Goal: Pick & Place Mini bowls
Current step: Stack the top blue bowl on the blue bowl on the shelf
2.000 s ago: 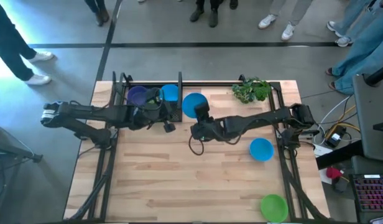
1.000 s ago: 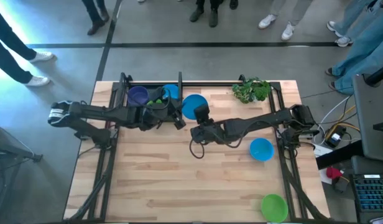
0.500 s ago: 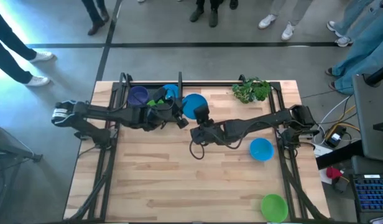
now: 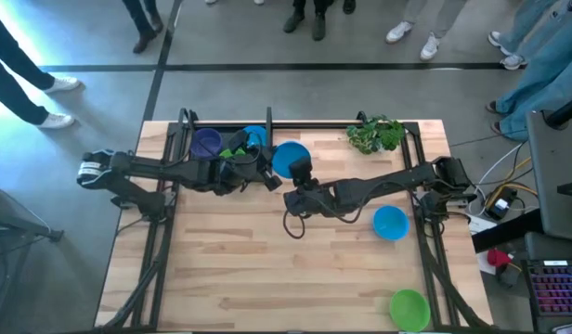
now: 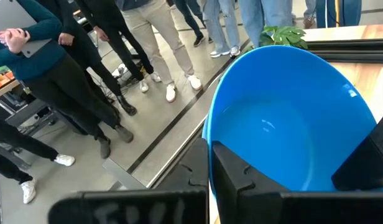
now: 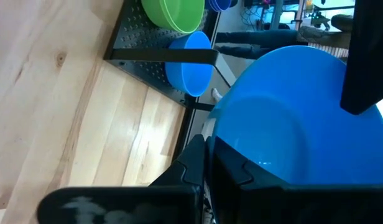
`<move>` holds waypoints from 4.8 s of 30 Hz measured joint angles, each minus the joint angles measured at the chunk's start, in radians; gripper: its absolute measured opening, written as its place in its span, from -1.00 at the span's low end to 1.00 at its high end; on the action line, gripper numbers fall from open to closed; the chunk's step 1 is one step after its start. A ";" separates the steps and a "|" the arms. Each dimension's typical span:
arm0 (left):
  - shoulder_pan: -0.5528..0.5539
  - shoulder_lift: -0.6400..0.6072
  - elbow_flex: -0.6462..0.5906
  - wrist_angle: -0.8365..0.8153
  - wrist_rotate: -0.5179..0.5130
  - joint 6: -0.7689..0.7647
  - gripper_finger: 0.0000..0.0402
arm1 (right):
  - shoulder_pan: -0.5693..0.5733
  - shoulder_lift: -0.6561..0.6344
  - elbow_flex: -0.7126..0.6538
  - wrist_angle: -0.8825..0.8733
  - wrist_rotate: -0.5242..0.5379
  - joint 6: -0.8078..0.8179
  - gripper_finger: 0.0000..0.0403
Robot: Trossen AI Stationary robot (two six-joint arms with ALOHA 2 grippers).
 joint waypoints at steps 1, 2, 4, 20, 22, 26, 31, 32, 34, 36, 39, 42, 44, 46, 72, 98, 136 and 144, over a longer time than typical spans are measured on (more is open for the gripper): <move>0.000 0.000 0.001 0.001 0.000 -0.002 -0.99 | 0.000 0.000 0.000 0.000 0.000 0.000 -0.96; 0.000 0.000 0.002 0.000 0.000 -0.004 -0.99 | 0.000 0.000 0.000 0.000 0.000 0.000 -0.96; 0.000 0.000 0.003 0.000 0.000 -0.006 -0.99 | 0.000 0.000 0.000 0.000 0.000 -0.007 -0.96; 0.002 0.002 0.002 -0.008 -0.003 -0.016 -1.00 | 0.015 0.000 0.001 -0.001 0.000 -0.012 -0.38; 0.002 0.002 0.002 -0.004 -0.019 -0.019 -1.00 | 0.024 0.000 0.001 0.000 0.000 -0.012 -0.32; 0.007 -0.006 0.002 -0.004 -0.023 -0.022 -1.00 | 0.050 -0.006 0.001 0.000 0.000 0.008 -0.24; 0.016 -0.042 0.002 -0.030 -0.026 -0.043 -1.00 | 0.081 -0.036 0.001 0.001 0.000 0.040 -0.24; 0.017 -0.050 0.002 -0.051 -0.026 -0.050 -1.00 | 0.084 -0.047 0.001 0.001 0.000 0.048 -0.24; 0.019 -0.068 0.002 -0.078 -0.026 -0.064 -1.00 | 0.094 -0.075 0.001 0.001 -0.001 0.069 -0.26; 0.024 -0.091 0.007 -0.132 -0.026 -0.082 -1.00 | 0.102 -0.106 0.001 0.001 -0.001 0.096 -0.27; 0.038 -0.119 0.028 -0.219 -0.029 -0.122 -1.00 | 0.114 -0.159 0.001 0.000 -0.010 0.150 -0.29; 0.061 -0.151 0.052 -0.310 -0.043 -0.156 -1.00 | 0.118 -0.215 0.001 -0.019 -0.041 0.211 -0.31; 0.083 -0.174 0.067 -0.371 -0.044 -0.173 -1.00 | 0.118 -0.247 0.002 -0.016 -0.089 0.253 -0.32; 0.110 -0.191 0.085 -0.423 -0.045 -0.186 -1.00 | 0.118 -0.274 0.002 -0.028 -0.143 0.285 -0.33; 0.699 -0.080 0.126 -0.609 0.610 0.309 -1.00 | 0.118 -0.343 0.001 -0.076 -0.218 0.332 -0.34; 0.738 0.240 0.200 -0.447 0.666 0.348 -1.00 | 0.118 -0.341 0.000 -0.075 -0.217 0.333 -0.38; 0.746 0.266 0.191 -0.440 0.566 0.328 -0.68 | 0.117 -0.341 0.000 -0.074 -0.217 0.331 -0.41; 0.746 0.272 0.190 -0.445 0.555 0.309 -0.68 | 0.117 -0.341 0.000 -0.073 -0.217 0.333 -0.38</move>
